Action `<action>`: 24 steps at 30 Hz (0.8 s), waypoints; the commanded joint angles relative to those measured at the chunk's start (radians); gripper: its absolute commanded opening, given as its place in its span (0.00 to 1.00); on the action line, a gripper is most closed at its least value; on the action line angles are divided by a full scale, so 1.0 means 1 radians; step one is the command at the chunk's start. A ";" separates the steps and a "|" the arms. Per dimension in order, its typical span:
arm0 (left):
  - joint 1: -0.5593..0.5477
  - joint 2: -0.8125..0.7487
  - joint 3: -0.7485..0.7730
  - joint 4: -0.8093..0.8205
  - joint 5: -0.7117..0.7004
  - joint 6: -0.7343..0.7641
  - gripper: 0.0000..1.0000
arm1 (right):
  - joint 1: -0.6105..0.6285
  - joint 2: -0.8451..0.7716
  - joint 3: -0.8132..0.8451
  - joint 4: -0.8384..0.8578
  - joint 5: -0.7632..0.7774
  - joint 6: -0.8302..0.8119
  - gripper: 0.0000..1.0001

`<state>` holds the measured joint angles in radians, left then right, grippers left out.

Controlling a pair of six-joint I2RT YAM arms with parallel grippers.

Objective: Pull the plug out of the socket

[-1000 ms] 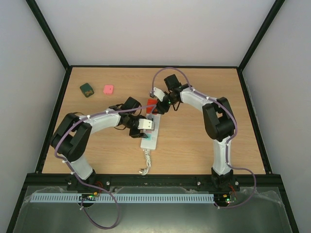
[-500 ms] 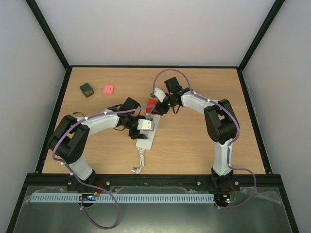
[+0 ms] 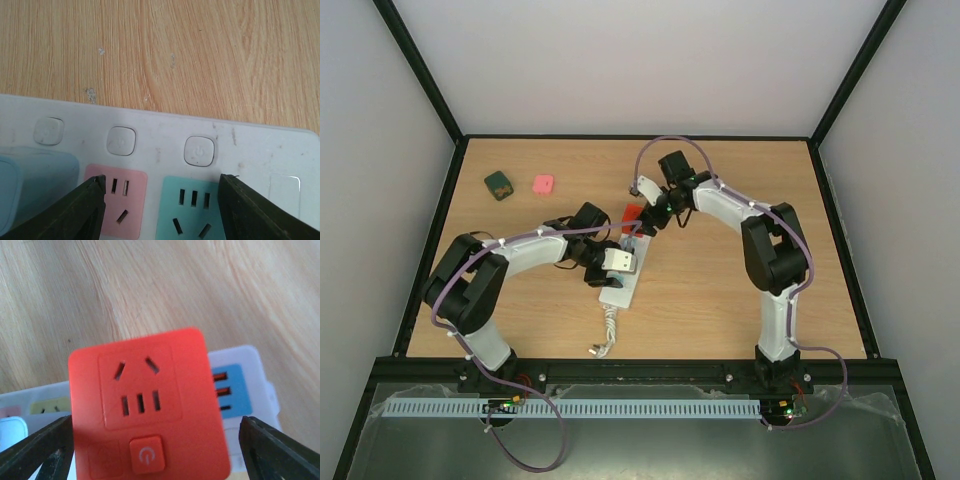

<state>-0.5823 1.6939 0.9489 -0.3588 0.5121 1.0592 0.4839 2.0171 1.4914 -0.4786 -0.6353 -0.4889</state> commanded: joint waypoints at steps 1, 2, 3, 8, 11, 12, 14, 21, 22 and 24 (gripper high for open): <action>-0.002 0.037 -0.032 -0.043 -0.038 0.047 0.64 | -0.005 0.038 0.085 -0.093 0.001 -0.066 0.90; -0.002 0.036 -0.033 -0.042 -0.038 0.047 0.64 | -0.005 0.048 0.108 -0.109 0.000 -0.081 0.92; -0.001 0.035 -0.033 -0.041 -0.038 0.048 0.64 | -0.005 0.058 0.125 -0.125 -0.006 -0.101 0.93; -0.002 0.043 -0.027 -0.042 -0.043 0.048 0.64 | 0.001 0.095 0.167 -0.183 -0.034 -0.180 0.90; -0.001 0.052 -0.024 -0.045 -0.045 0.046 0.64 | 0.011 0.112 0.180 -0.208 -0.019 -0.222 0.85; -0.002 0.052 -0.024 -0.044 -0.046 0.045 0.64 | 0.015 0.116 0.183 -0.215 -0.011 -0.230 0.81; -0.001 0.054 -0.024 -0.043 -0.047 0.042 0.63 | 0.018 0.119 0.184 -0.214 -0.003 -0.234 0.74; -0.002 0.080 -0.015 -0.064 -0.074 0.056 0.61 | 0.017 0.093 0.184 -0.201 -0.029 -0.224 0.49; -0.001 0.086 -0.010 -0.071 -0.074 0.058 0.61 | 0.018 0.088 0.185 -0.199 -0.036 -0.223 0.46; -0.001 0.098 0.003 -0.089 -0.071 0.062 0.61 | 0.018 0.077 0.186 -0.199 -0.048 -0.224 0.42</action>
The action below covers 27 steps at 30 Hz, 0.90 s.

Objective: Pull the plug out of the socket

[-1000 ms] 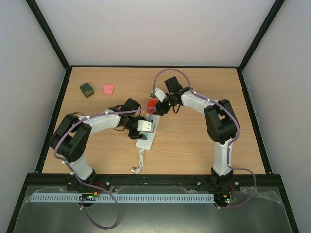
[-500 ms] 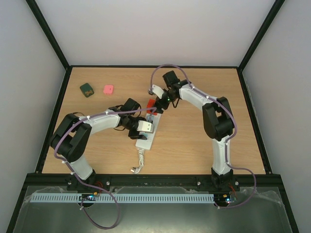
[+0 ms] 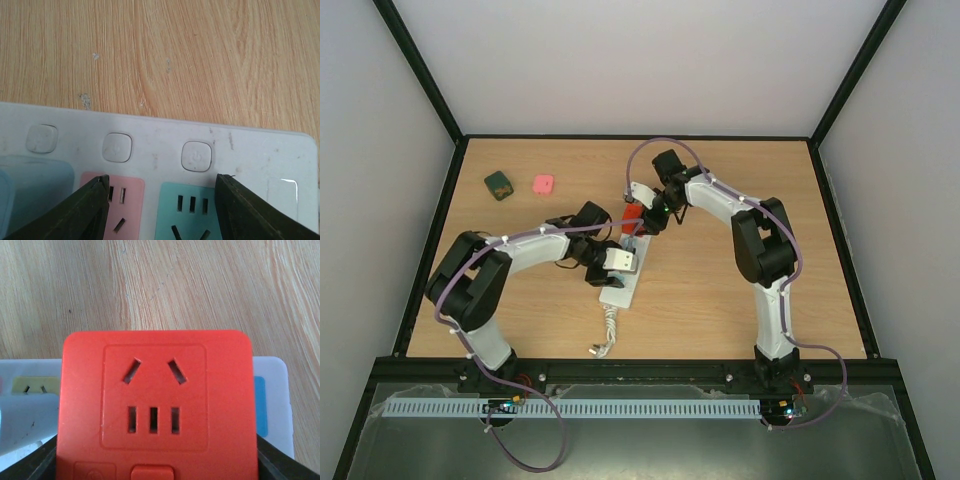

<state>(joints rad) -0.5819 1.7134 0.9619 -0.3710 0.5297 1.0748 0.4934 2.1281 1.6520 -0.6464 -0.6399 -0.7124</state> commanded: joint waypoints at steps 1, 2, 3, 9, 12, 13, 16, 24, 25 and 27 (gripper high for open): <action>-0.001 0.083 -0.006 -0.081 -0.086 0.048 0.61 | 0.008 -0.037 0.028 -0.035 -0.048 -0.003 0.40; 0.000 0.087 -0.002 -0.085 -0.082 0.048 0.61 | 0.008 -0.038 0.032 -0.043 -0.053 -0.010 0.38; 0.001 0.091 0.000 -0.088 -0.079 0.049 0.61 | 0.008 -0.039 0.037 -0.051 -0.056 -0.017 0.37; 0.001 0.108 0.009 -0.106 -0.079 0.060 0.61 | 0.008 -0.056 0.026 -0.064 -0.083 -0.051 0.30; 0.001 0.114 0.007 -0.106 -0.090 0.062 0.60 | 0.007 -0.051 0.044 -0.067 -0.093 -0.020 0.26; 0.001 0.115 0.007 -0.106 -0.091 0.061 0.60 | 0.007 -0.045 0.058 -0.078 -0.103 -0.011 0.25; 0.001 0.114 0.003 -0.108 -0.090 0.061 0.60 | 0.004 -0.023 0.103 -0.109 -0.138 0.017 0.23; 0.001 0.119 0.004 -0.114 -0.086 0.062 0.60 | 0.004 -0.049 0.087 -0.081 -0.103 -0.010 0.22; 0.001 0.120 0.005 -0.114 -0.086 0.059 0.60 | 0.005 -0.061 0.067 -0.072 -0.099 -0.024 0.22; 0.002 0.123 0.008 -0.115 -0.083 0.056 0.60 | 0.011 -0.099 0.003 -0.037 -0.086 -0.050 0.23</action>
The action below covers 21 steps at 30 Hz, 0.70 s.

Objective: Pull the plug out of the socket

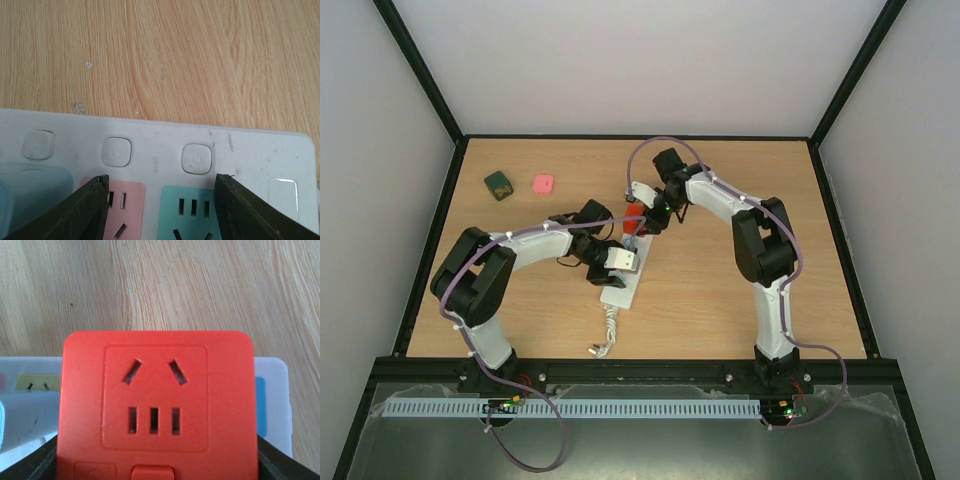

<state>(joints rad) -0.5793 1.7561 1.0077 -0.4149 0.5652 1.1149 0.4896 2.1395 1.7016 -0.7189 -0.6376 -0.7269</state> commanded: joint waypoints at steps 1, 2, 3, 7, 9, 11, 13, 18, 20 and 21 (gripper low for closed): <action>0.001 0.081 -0.038 -0.070 -0.118 0.015 0.60 | 0.018 -0.130 -0.076 0.056 -0.081 -0.046 0.23; 0.000 0.083 -0.037 -0.070 -0.117 0.016 0.60 | 0.021 -0.144 -0.100 0.072 -0.078 -0.055 0.23; -0.001 0.084 -0.036 -0.070 -0.116 0.015 0.60 | 0.024 -0.152 -0.113 0.079 -0.077 -0.064 0.23; 0.001 0.096 -0.029 -0.071 -0.117 0.012 0.60 | 0.027 -0.163 -0.148 0.087 -0.071 -0.088 0.23; 0.001 0.100 -0.021 -0.076 -0.116 0.009 0.60 | 0.029 -0.171 -0.162 0.106 -0.060 -0.085 0.23; 0.001 0.101 -0.022 -0.079 -0.115 0.013 0.60 | 0.028 -0.162 -0.139 0.088 -0.058 -0.069 0.23; 0.002 0.099 -0.022 -0.081 -0.113 0.014 0.60 | 0.027 -0.151 -0.123 0.070 -0.056 -0.058 0.22; 0.002 0.094 -0.021 -0.084 -0.114 0.011 0.60 | 0.014 -0.139 -0.063 0.049 -0.065 -0.031 0.22; 0.001 0.079 -0.012 -0.097 -0.095 0.000 0.62 | 0.000 -0.139 -0.047 0.040 -0.084 -0.016 0.22; 0.002 0.062 -0.007 -0.103 -0.081 -0.006 0.63 | -0.009 -0.140 -0.039 0.038 -0.095 -0.003 0.22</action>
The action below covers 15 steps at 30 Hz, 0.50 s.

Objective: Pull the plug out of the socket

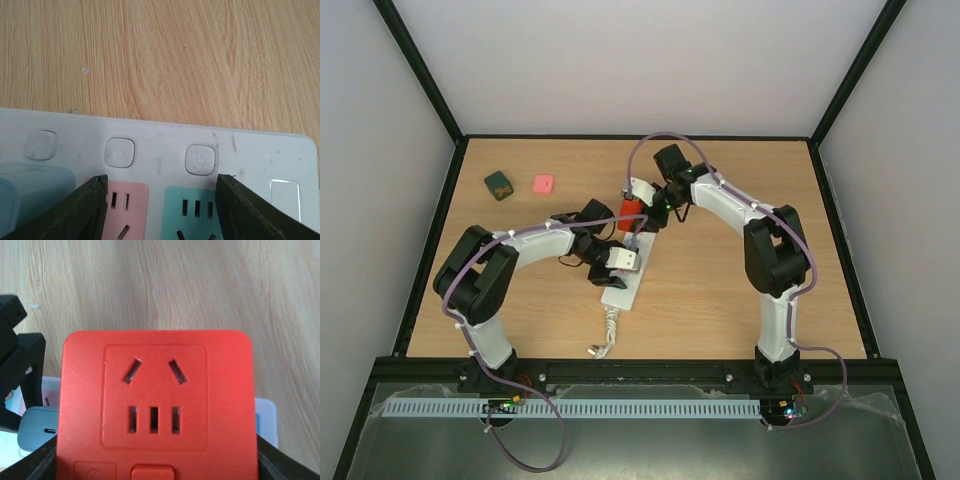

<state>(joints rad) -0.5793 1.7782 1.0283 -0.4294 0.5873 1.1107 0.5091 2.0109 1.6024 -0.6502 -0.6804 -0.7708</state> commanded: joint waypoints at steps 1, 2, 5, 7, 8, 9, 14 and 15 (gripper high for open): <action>0.003 0.022 -0.025 -0.097 -0.089 -0.008 0.63 | -0.040 -0.013 0.067 -0.027 -0.068 0.058 0.22; 0.003 0.003 -0.020 -0.098 -0.080 -0.019 0.65 | -0.051 -0.015 0.073 -0.019 -0.084 0.082 0.22; 0.005 -0.056 -0.003 -0.091 -0.054 -0.078 0.69 | -0.090 -0.018 0.090 0.007 -0.148 0.179 0.22; 0.009 -0.092 0.018 -0.095 -0.030 -0.121 0.73 | -0.115 -0.021 0.094 0.040 -0.188 0.248 0.22; 0.011 -0.112 0.027 -0.099 -0.011 -0.137 0.75 | -0.127 -0.024 0.092 0.063 -0.203 0.292 0.22; 0.016 -0.132 0.034 -0.096 0.005 -0.160 0.78 | -0.139 -0.029 0.088 0.091 -0.220 0.337 0.22; 0.041 -0.221 0.077 -0.079 0.059 -0.275 0.94 | -0.185 -0.061 0.046 0.242 -0.278 0.540 0.22; 0.047 -0.237 0.087 -0.072 0.067 -0.303 0.95 | -0.188 -0.071 0.033 0.277 -0.281 0.579 0.22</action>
<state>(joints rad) -0.5564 1.6196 1.0550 -0.5034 0.5861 0.9279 0.3378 2.0094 1.6573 -0.5426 -0.8791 -0.4004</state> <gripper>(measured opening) 0.924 0.614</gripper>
